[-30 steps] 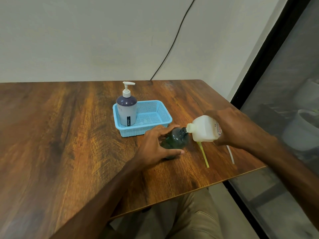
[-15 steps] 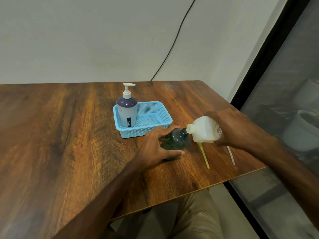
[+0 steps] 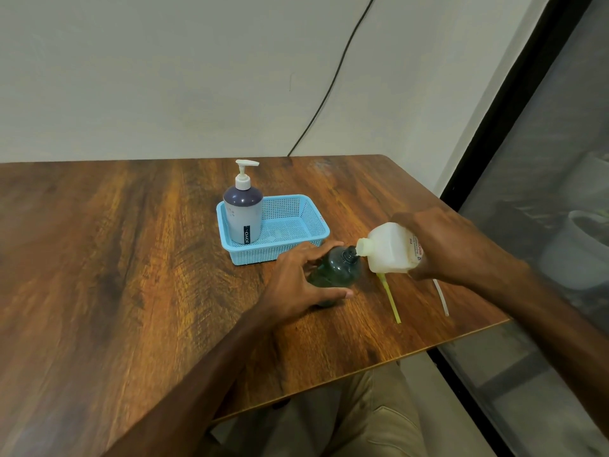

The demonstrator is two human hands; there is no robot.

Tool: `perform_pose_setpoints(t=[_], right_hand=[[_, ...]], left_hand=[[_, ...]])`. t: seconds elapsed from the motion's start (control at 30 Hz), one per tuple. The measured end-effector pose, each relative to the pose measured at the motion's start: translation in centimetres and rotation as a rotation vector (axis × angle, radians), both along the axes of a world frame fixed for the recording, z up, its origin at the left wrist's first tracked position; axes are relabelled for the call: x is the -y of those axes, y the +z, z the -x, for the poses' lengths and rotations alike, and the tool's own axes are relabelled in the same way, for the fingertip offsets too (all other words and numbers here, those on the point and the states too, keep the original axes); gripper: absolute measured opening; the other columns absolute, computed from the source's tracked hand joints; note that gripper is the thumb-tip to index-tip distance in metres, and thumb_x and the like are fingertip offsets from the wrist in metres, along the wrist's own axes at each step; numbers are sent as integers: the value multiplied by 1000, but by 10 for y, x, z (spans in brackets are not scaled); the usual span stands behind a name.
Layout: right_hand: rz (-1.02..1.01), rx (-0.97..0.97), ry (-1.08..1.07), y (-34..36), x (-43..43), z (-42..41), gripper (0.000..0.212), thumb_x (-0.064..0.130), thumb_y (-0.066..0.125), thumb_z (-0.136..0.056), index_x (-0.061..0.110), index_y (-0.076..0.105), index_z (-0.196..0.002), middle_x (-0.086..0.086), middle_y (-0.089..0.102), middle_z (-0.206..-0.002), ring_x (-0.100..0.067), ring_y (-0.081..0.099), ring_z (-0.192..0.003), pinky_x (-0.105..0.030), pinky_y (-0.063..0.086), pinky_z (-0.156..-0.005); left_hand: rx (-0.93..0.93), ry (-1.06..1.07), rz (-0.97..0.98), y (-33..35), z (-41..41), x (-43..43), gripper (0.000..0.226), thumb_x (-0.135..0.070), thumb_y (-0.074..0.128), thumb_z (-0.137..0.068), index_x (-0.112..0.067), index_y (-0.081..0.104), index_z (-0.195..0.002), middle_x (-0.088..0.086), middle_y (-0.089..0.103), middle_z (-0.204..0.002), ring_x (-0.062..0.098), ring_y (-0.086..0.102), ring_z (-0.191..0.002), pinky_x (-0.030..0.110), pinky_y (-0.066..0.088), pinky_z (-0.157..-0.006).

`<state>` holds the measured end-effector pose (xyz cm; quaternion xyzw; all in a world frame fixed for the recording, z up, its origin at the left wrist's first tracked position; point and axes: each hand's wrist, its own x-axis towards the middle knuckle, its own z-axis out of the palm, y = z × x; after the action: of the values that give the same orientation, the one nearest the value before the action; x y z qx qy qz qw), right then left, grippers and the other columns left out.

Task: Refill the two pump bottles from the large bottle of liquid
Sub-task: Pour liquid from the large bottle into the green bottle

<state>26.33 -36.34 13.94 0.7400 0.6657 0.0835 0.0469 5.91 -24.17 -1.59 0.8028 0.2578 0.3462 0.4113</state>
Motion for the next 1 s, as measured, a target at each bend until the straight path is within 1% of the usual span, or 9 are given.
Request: perform_pose_setpoints(t=[0.07, 0.13, 0.2, 0.27, 0.33, 0.57, 0.7, 0.83, 1.0], right_hand=[[-12, 19, 16, 0, -1, 0, 62, 33, 82, -72, 14, 59, -126, -6, 63, -112, -25, 62, -100, -38, 52, -87], [21, -10, -15, -4, -3, -6, 66, 33, 82, -75, 14, 55, -132, -6, 61, -120, -24, 60, -108, -37, 50, -93], [120, -178, -119, -6, -5, -11, 74, 27, 81, -81, 15, 44, -144, -5, 53, -137, -21, 52, -124, -30, 41, -103], [166, -287, -172, -8, -6, -13, 78, 23, 81, -82, 15, 39, -148, -5, 49, -143, -19, 49, -128, -25, 38, -104], [124, -235, -161, -11, -8, -17, 76, 26, 82, -81, 15, 43, -145, -5, 52, -139, -20, 52, -124, -30, 41, -103], [151, -323, -198, -20, -9, -25, 85, 22, 83, -81, 17, 35, -150, -1, 44, -148, -17, 45, -133, -25, 36, -108], [98, -182, -132, -17, -9, -21, 78, 28, 84, -78, 18, 44, -145, -3, 52, -141, -20, 52, -125, -32, 42, -108], [123, -203, -137, -17, -7, -19, 88, 29, 82, -81, 20, 32, -152, 3, 43, -149, -15, 43, -134, -25, 36, -109], [114, -171, -121, -14, -6, -14, 87, 29, 82, -81, 21, 32, -152, 4, 42, -150, -15, 42, -136, -25, 35, -110]], left_hand=[[4, -4, 13, -1, 0, 0, 87, -49, 97, -67, -38, 59, -144, -12, 64, -128, 4, 60, -119, 36, 60, -99], [4, -4, 15, -2, -1, -1, 88, -50, 97, -66, -37, 59, -145, -12, 64, -128, 4, 60, -120, 37, 60, -99], [2, -3, 13, -2, -1, -2, 89, -53, 96, -66, -38, 59, -145, -13, 64, -128, 4, 59, -120, 37, 60, -99], [-6, 0, 19, -3, -1, -2, 89, -54, 96, -65, -39, 59, -144, -14, 64, -128, 4, 59, -120, 37, 60, -99], [-11, 1, 25, -3, -1, -2, 89, -54, 96, -65, -40, 59, -144, -15, 64, -127, 4, 59, -119, 37, 60, -99], [-21, 0, 15, -4, -1, -3, 87, -56, 95, -65, -41, 59, -143, -14, 64, -126, 5, 60, -118, 37, 60, -98], [-6, -6, 19, -4, -1, -3, 86, -57, 95, -65, -44, 58, -142, -15, 64, -126, 3, 60, -119, 34, 59, -99], [11, -5, 16, -2, -1, -2, 86, -65, 91, -61, -54, 54, -137, -18, 64, -125, -2, 58, -117, 24, 58, -95], [-4, -5, 23, -3, 0, -2, 88, -65, 91, -61, -42, 59, -140, -16, 65, -127, 2, 60, -119, 30, 59, -98]])
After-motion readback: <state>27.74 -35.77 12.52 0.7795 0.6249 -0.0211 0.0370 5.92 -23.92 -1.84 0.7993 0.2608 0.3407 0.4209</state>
